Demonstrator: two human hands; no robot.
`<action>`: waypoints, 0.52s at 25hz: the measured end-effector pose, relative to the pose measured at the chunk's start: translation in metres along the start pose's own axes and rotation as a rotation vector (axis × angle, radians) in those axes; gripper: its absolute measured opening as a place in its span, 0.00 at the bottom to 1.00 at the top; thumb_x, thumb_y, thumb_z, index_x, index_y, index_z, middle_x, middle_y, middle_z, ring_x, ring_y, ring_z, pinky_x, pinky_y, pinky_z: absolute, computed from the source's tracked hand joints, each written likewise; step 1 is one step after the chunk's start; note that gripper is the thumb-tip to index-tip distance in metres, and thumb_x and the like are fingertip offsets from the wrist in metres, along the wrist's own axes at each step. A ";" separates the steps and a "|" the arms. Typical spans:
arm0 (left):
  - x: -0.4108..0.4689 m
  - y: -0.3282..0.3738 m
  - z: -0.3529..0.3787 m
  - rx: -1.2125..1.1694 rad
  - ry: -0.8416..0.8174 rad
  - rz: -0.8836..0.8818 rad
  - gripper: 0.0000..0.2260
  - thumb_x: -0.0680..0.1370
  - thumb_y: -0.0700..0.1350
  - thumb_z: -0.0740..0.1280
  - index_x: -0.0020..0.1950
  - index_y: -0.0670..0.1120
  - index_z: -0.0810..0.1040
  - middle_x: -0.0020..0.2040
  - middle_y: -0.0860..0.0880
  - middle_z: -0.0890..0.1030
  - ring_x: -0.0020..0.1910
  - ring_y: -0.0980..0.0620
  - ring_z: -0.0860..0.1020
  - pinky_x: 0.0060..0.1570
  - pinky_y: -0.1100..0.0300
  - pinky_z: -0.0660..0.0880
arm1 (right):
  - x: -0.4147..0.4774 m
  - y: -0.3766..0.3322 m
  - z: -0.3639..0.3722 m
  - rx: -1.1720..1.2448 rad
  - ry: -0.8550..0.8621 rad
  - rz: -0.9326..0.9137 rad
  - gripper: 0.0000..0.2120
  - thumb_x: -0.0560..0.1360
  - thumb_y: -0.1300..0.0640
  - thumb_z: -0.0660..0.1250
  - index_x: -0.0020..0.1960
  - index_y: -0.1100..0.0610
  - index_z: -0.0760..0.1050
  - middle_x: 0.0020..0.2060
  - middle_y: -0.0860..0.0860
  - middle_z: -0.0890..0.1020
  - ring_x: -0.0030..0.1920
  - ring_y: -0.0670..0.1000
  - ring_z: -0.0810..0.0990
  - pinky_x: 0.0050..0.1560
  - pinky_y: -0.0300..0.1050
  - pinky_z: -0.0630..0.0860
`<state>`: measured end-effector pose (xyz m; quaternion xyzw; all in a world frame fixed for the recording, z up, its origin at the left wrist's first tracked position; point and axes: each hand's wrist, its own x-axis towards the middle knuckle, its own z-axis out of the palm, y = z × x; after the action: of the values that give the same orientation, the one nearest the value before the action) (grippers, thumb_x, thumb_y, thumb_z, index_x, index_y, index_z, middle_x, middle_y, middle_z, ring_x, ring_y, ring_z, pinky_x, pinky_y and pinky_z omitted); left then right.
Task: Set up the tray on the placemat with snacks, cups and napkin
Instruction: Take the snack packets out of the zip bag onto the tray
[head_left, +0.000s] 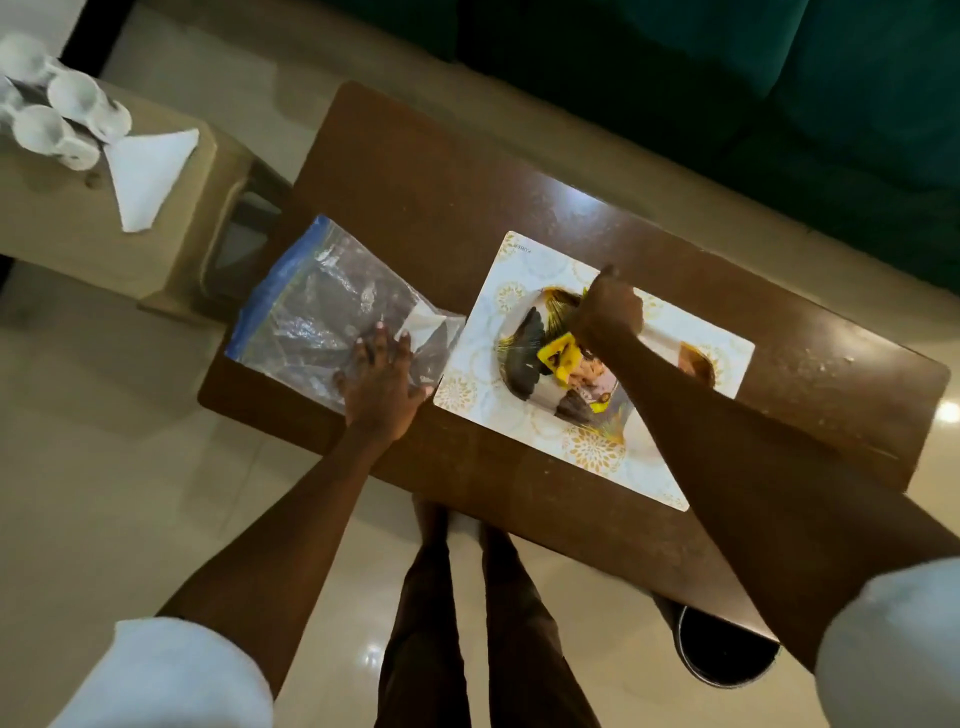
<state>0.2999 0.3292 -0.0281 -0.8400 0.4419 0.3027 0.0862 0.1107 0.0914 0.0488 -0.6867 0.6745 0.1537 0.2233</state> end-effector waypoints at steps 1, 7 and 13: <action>0.005 -0.005 -0.001 -0.011 0.004 -0.021 0.42 0.77 0.65 0.67 0.84 0.54 0.50 0.85 0.42 0.46 0.83 0.33 0.52 0.71 0.26 0.64 | 0.000 -0.014 0.009 0.028 0.005 -0.030 0.28 0.75 0.60 0.72 0.72 0.63 0.66 0.59 0.62 0.81 0.60 0.67 0.82 0.54 0.56 0.79; 0.019 -0.014 0.010 -0.037 0.019 -0.061 0.45 0.78 0.64 0.68 0.84 0.54 0.44 0.85 0.42 0.40 0.83 0.31 0.47 0.69 0.23 0.62 | 0.006 -0.061 0.057 0.071 0.019 -0.143 0.35 0.78 0.61 0.68 0.80 0.62 0.56 0.58 0.61 0.82 0.58 0.65 0.83 0.52 0.55 0.80; 0.017 -0.002 0.008 -0.043 0.008 -0.081 0.44 0.79 0.61 0.68 0.84 0.50 0.44 0.85 0.40 0.43 0.83 0.32 0.47 0.72 0.24 0.60 | 0.010 -0.057 0.061 0.119 0.063 -0.175 0.31 0.78 0.62 0.66 0.77 0.60 0.59 0.56 0.60 0.83 0.56 0.65 0.84 0.47 0.53 0.79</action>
<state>0.3049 0.3221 -0.0449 -0.8602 0.4012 0.3050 0.0785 0.1735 0.1137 -0.0031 -0.7331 0.6264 0.0714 0.2550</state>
